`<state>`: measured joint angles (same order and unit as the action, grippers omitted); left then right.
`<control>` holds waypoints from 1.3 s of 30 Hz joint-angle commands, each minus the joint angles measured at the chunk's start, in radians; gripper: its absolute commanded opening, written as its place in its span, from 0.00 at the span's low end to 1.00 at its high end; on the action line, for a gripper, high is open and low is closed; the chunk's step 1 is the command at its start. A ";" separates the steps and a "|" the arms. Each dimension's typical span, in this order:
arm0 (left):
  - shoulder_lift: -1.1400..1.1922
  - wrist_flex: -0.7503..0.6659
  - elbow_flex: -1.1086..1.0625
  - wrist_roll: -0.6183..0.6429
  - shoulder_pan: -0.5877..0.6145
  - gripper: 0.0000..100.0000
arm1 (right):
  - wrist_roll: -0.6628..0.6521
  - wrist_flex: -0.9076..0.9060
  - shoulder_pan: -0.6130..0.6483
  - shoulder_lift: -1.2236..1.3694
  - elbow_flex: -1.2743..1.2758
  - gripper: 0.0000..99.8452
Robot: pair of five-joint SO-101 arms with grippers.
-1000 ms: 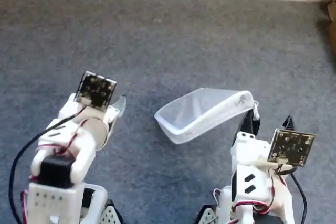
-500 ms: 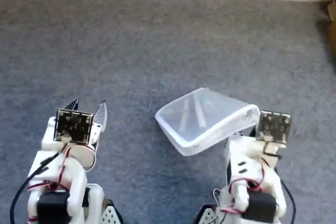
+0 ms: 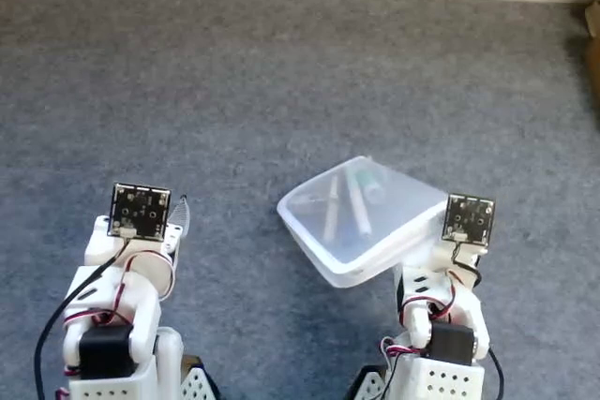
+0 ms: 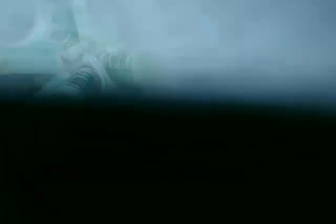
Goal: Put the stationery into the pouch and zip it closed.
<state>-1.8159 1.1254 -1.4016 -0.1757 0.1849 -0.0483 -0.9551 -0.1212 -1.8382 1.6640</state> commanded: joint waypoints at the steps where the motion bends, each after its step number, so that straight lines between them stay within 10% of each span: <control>1: -0.010 -0.005 -0.028 0.011 0.007 0.20 | -0.008 0.033 0.016 0.002 0.058 0.28; 39: -0.004 0.143 -0.295 0.011 0.002 0.20 | -0.015 -0.294 0.016 0.004 0.151 0.28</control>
<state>-1.8113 1.2482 -1.6732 -0.1757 0.1849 -0.0468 -1.2083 -0.1227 -1.8382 1.6671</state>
